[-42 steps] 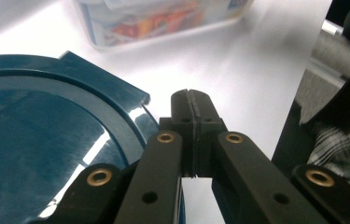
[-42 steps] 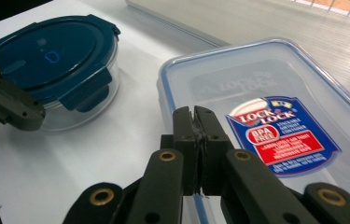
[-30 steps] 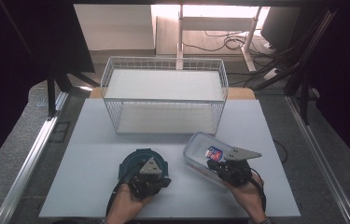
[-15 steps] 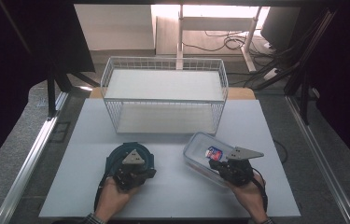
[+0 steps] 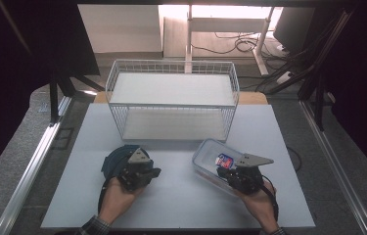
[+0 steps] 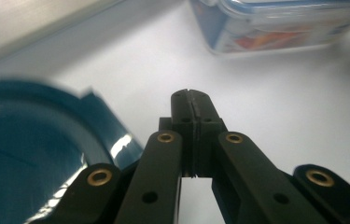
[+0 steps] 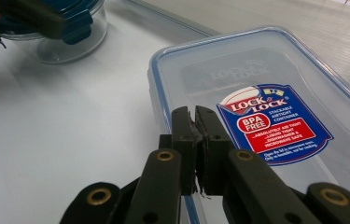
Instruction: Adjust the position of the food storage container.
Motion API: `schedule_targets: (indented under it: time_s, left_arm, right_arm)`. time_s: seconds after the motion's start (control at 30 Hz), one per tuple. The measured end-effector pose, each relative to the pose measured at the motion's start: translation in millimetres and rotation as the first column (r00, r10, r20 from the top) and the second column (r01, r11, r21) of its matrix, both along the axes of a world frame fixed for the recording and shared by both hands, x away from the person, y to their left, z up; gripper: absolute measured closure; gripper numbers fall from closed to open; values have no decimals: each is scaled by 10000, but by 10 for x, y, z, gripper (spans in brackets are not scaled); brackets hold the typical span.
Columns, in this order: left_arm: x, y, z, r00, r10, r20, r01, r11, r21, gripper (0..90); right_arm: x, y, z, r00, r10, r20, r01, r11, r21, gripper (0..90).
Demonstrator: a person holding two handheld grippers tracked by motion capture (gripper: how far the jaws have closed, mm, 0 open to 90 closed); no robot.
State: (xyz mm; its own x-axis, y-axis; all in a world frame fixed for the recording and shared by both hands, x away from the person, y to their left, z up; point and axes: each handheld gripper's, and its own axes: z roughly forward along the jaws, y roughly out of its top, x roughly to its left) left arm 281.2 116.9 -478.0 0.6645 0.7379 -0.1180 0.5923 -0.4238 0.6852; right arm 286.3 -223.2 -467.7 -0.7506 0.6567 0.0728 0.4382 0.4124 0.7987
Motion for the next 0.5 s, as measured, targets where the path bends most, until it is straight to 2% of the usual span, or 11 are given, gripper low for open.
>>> schedule_targets:
  time_s: [0.03,0.07,0.1,0.23,0.37,0.5]
  left_arm:
    - [0,0,0,10000,0,0,0,10000,0,900]
    - [103,-52,-50,9997,243,40,-245,9966,781,900]
    - [140,-48,-77,9995,308,-92,-296,9938,1069,900]
    - [158,31,-63,9993,245,-267,-229,9980,581,900]
    - [178,114,-68,9986,454,-255,-438,9971,619,900]
    - [206,304,-83,9962,844,-224,-831,9950,556,900]
  right_arm:
    - [-4,-2,1,10000,-1,16,1,10000,-4,862]
    - [-7,-9,3,10000,-2,32,2,10000,-8,860]
    - [-9,-17,5,10000,-1,40,1,10000,8,859]
    - [0,-61,7,10000,-98,13,97,9999,93,858]
    - [-21,-66,16,9999,-90,63,90,9999,46,859]
    - [-22,-90,17,9999,-131,58,131,9999,31,858]
